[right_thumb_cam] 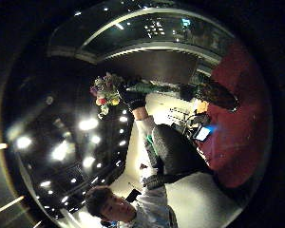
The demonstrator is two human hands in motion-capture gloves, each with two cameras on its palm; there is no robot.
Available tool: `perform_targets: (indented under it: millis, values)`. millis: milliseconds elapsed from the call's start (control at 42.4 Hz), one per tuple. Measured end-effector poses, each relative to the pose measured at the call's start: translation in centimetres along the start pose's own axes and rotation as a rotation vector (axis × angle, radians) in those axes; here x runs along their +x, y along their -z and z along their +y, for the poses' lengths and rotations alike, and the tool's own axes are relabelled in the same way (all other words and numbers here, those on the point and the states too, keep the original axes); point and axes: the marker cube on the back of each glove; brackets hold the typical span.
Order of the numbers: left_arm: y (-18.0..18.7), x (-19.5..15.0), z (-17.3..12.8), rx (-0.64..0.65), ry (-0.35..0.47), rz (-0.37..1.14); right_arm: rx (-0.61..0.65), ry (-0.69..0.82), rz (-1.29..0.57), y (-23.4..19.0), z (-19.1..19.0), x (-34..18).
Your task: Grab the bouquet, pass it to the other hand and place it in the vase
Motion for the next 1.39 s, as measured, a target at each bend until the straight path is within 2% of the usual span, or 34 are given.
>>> perform_targets:
  millis: [165, 260, 330, 378, 472, 566, 661, 755, 849, 920, 991, 1062, 1109, 1156, 1274, 1392]
  values:
    - [0.7, -2.8, -1.3, 0.073, 0.050, -0.039, -0.019, -0.007, 0.040, -0.7, 0.3, 0.5]
    - [0.7, -5.1, -2.0, 0.112, 0.083, -0.036, 0.012, 0.005, 0.262, -0.2, 0.5, 1.6]
    - [0.6, -7.8, -2.9, 0.135, 0.096, -0.032, 0.012, 0.152, 0.400, 0.2, 0.3, 2.0]
    - [0.5, -9.3, -3.4, 0.141, 0.103, -0.033, 0.001, 0.165, 0.391, 0.1, 0.4, 2.1]
    - [0.6, -10.3, -3.2, 0.135, 0.128, -0.032, -0.020, 0.065, 0.240, -1.0, 1.7, 0.7]
    - [0.7, -11.4, -3.1, 0.141, 0.144, -0.037, -0.026, -0.022, 0.166, -1.3, 2.4, 0.3]
    - [0.7, -12.6, -2.9, 0.134, 0.165, -0.046, -0.039, 0.002, 0.145, -1.4, 2.7, 0.2]
    - [0.8, -15.1, -1.7, 0.046, 0.240, -0.052, -0.043, 0.042, 0.185, -1.0, 2.8, 1.1]
    - [2.1, -19.6, 1.6, -0.212, 0.362, -0.154, -0.054, -0.030, 0.142, -0.9, 3.5, 1.5]
    - [4.0, -21.8, 4.2, -0.316, 0.367, -0.279, -0.048, -0.058, 0.167, -0.4, 3.8, 2.2]
    - [6.3, -22.0, 7.2, -0.344, 0.337, -0.340, -0.039, -0.089, 0.162, -0.1, 4.3, 2.4]
    - [7.7, -23.9, 8.8, -0.378, 0.390, -0.340, -0.042, -0.017, 0.172, 0.3, 4.4, 2.6]
    - [8.2, -25.6, 9.0, -0.385, 0.418, -0.349, -0.046, 0.059, 0.200, 0.7, 4.4, 3.0]
    - [8.3, -26.7, 8.9, -0.391, 0.418, -0.348, -0.042, 0.074, 0.211, 1.0, 4.5, 3.1]
    - [8.4, -26.2, 8.7, -0.390, 0.396, -0.347, -0.016, 0.031, 0.175, 1.6, 5.0, 2.3]
    - [8.4, -25.7, 8.2, -0.379, 0.395, -0.361, -0.002, 0.095, 0.231, 2.9, 4.6, 2.9]
